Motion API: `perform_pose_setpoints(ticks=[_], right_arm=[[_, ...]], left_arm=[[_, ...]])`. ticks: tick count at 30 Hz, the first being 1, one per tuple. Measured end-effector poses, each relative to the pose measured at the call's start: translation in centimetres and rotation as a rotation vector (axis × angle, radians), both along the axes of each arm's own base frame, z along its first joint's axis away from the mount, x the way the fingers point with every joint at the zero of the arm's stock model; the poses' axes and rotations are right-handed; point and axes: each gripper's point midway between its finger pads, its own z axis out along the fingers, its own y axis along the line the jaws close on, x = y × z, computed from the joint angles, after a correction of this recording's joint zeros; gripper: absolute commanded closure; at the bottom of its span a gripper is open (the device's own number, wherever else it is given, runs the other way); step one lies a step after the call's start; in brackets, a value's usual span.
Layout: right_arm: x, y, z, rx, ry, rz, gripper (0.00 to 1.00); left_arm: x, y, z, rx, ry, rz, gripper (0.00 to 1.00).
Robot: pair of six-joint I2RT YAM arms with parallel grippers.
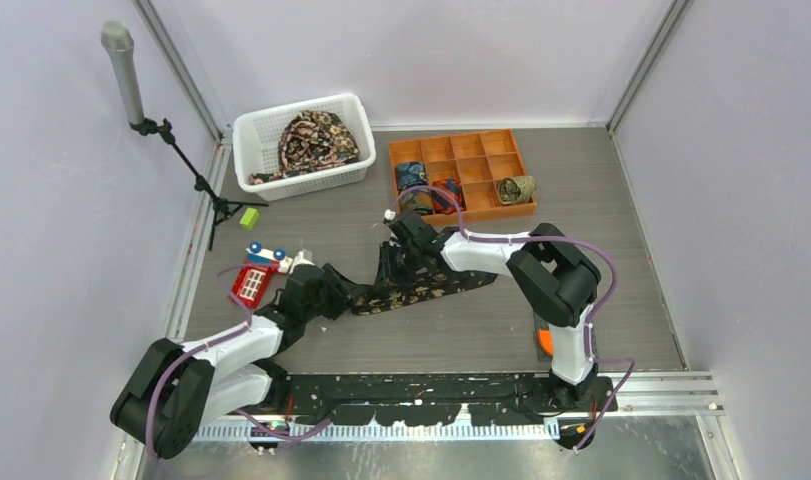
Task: Roll the ties
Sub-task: Roll the tie at the center of the board.
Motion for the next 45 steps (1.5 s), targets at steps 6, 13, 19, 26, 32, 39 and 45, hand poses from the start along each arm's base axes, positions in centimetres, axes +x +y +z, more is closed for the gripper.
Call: perform_pose_setpoints(ticks=[6, 13, 19, 26, 32, 39, 45], right_arm=[[0.0, 0.1, 0.0, 0.003, -0.002, 0.000, 0.75], [0.0, 0.0, 0.1, 0.000, -0.001, 0.002, 0.67], [-0.5, -0.8, 0.5, -0.038, 0.001, 0.000, 0.59], [-1.2, -1.7, 3.4, -0.033, -0.041, 0.001, 0.57], [-1.8, -1.3, 5.1, -0.007, -0.073, 0.013, 0.62], [-2.8, 0.1, 3.6, -0.018, -0.044, 0.031, 0.73], [-2.7, 2.7, 1.9, -0.030, -0.022, 0.043, 0.81]], left_arm=[[-0.1, 0.1, -0.3, 0.004, 0.000, 0.000, 0.74], [-0.1, 0.2, -0.2, 0.022, -0.014, -0.018, 0.85], [-0.6, 0.5, -0.1, 0.062, -0.023, -0.050, 0.87], [-1.0, 2.1, 0.6, 0.165, -0.038, -0.056, 0.89], [-1.4, 3.4, 0.9, 0.255, -0.035, -0.066, 0.89], [-1.3, 4.5, 1.8, 0.355, -0.029, -0.094, 0.90], [-1.3, 5.0, 2.4, 0.406, -0.028, -0.111, 0.90]])
